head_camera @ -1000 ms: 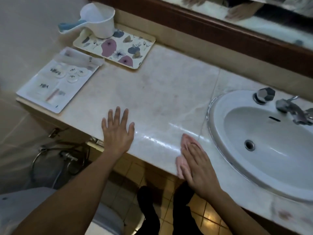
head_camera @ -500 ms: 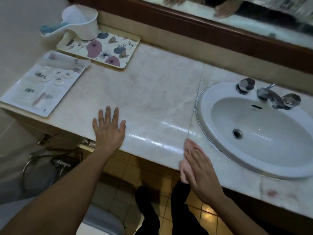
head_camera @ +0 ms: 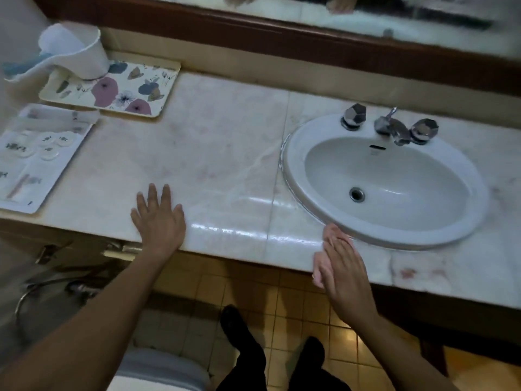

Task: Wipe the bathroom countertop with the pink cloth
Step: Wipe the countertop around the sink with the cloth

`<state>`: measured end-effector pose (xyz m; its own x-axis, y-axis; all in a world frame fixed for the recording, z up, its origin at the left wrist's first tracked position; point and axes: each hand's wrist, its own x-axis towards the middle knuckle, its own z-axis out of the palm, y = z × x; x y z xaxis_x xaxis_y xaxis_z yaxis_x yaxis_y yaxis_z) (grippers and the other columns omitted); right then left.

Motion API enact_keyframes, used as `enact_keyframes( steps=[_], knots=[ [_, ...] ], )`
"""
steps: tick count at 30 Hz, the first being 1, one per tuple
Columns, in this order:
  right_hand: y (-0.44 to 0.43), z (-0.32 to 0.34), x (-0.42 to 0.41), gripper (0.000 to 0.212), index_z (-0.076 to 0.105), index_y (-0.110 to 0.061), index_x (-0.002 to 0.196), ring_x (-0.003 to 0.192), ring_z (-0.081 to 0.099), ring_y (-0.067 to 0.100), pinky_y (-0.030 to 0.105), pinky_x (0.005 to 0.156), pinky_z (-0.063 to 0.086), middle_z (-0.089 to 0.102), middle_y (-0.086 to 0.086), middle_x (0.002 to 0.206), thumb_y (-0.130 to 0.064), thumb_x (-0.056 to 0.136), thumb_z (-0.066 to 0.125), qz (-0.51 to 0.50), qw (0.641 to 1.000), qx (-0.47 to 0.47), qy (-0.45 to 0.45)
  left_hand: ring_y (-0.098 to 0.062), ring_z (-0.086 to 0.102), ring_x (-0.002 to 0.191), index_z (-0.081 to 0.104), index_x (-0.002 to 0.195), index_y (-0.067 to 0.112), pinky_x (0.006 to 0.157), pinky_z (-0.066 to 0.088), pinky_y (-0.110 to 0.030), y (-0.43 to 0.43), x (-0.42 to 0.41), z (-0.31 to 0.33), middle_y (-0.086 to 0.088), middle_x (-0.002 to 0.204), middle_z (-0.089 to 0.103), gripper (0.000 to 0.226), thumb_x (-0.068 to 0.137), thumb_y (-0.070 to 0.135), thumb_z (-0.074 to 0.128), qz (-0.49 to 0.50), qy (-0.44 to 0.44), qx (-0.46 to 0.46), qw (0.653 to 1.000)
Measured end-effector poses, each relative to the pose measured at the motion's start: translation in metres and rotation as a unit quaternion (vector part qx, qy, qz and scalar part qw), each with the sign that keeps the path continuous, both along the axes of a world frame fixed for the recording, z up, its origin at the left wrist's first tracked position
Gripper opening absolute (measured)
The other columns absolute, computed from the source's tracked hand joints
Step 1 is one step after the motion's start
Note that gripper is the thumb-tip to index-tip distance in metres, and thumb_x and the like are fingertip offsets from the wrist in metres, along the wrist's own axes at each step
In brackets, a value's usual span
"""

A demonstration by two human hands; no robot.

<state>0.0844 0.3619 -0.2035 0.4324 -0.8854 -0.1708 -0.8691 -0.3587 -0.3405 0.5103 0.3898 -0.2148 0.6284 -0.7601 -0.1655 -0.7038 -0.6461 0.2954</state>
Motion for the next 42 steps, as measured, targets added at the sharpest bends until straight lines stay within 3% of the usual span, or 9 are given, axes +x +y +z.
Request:
enact_keyframes(
  steps=[3,6,8,15,21,26,32,36,42],
  knots=[
    [-0.001,-0.004,0.017,0.062,0.019,-0.019,0.165,0.159,0.012,0.012,0.043,0.129,0.014,0.012,-0.004,0.174,-0.036,0.107,0.029,-0.083,0.996,-0.024,-0.014,-0.033,0.003,0.160,0.018,0.165,0.022,0.126,0.008,-0.058,-0.009,-0.093,0.003,-0.008,0.174,0.007,0.063,0.107,0.040,0.037,-0.098,0.022,-0.025,0.995],
    [0.002,-0.003,0.006,0.063,0.010,-0.020,0.167,0.160,0.001,0.007,0.036,0.130,0.006,0.003,-0.006,0.175,-0.036,0.109,0.030,-0.001,1.000,-0.010,-0.012,-0.032,0.005,0.160,0.021,0.164,0.025,0.125,0.009,-0.060,-0.013,-0.184,-0.001,-0.007,0.174,0.009,0.066,0.103,0.048,0.029,-0.206,0.041,-0.015,0.977],
    [-0.003,0.001,-0.046,0.063,0.006,-0.026,0.167,0.158,-0.006,0.002,0.032,0.129,0.000,-0.004,-0.011,0.174,-0.042,0.110,0.029,0.046,0.999,-0.001,-0.012,-0.033,0.006,0.160,0.021,0.164,0.025,0.124,0.009,-0.061,-0.009,-0.216,-0.007,-0.007,0.174,0.010,0.066,0.103,0.049,0.025,-0.240,0.023,0.004,0.970],
    [-0.033,0.012,-0.261,0.060,0.012,-0.023,0.166,0.159,0.000,0.004,0.030,0.129,0.002,0.002,-0.009,0.175,-0.042,0.110,0.020,-0.102,0.995,-0.005,0.010,-0.021,-0.016,0.160,0.003,0.165,0.034,0.126,-0.004,-0.057,-0.005,-0.224,-0.014,0.005,0.173,-0.013,0.069,0.101,0.058,0.007,-0.241,0.015,0.005,0.970],
    [-0.098,0.011,-0.371,0.071,0.019,-0.015,0.164,0.158,0.018,0.030,0.057,0.124,0.024,0.011,0.008,0.174,-0.048,0.101,0.014,-0.254,0.964,0.030,0.072,-0.015,-0.022,0.157,-0.002,0.165,0.037,0.123,-0.010,-0.049,-0.007,-0.227,-0.016,0.010,0.171,-0.021,0.073,0.097,0.065,0.001,-0.233,0.016,0.021,0.972],
    [-0.079,0.008,-0.311,0.073,0.011,-0.014,0.165,0.159,0.014,0.030,0.055,0.127,0.016,0.014,0.013,0.173,-0.048,0.101,0.016,-0.222,0.973,0.009,0.066,-0.016,-0.030,0.154,-0.009,0.164,0.035,0.124,-0.012,-0.052,-0.011,-0.235,-0.011,0.009,0.169,-0.027,0.079,0.093,0.072,-0.001,-0.231,0.024,0.046,0.972],
    [-0.029,-0.001,-0.186,0.065,0.032,-0.008,0.158,0.155,0.022,0.040,0.057,0.127,0.016,0.027,0.024,0.166,-0.043,0.103,0.031,-0.140,0.987,-0.013,0.080,-0.022,-0.034,0.153,-0.016,0.162,0.037,0.126,-0.014,-0.056,-0.015,-0.235,-0.006,0.005,0.167,-0.034,0.077,0.096,0.074,0.003,-0.239,0.033,0.077,0.967],
    [-0.002,-0.003,-0.125,0.067,0.034,-0.008,0.156,0.156,0.021,0.041,0.060,0.124,0.020,0.027,0.023,0.166,-0.046,0.102,0.027,-0.043,0.996,-0.034,0.074,-0.022,-0.014,0.160,0.008,0.165,0.034,0.129,0.000,-0.053,-0.007,-0.222,0.009,0.000,0.174,-0.008,0.068,0.106,0.059,0.030,-0.214,0.097,0.005,0.972],
    [-0.007,-0.005,0.056,0.068,0.028,-0.004,0.161,0.160,0.009,0.032,0.054,0.126,0.020,0.009,0.019,0.173,-0.041,0.104,0.026,0.146,0.988,-0.051,0.015,-0.025,0.007,0.160,0.034,0.160,0.025,0.127,0.009,-0.049,0.053,-0.127,0.020,-0.006,0.172,0.020,0.065,0.101,0.051,0.031,-0.038,0.112,-0.062,0.991]
  ],
)
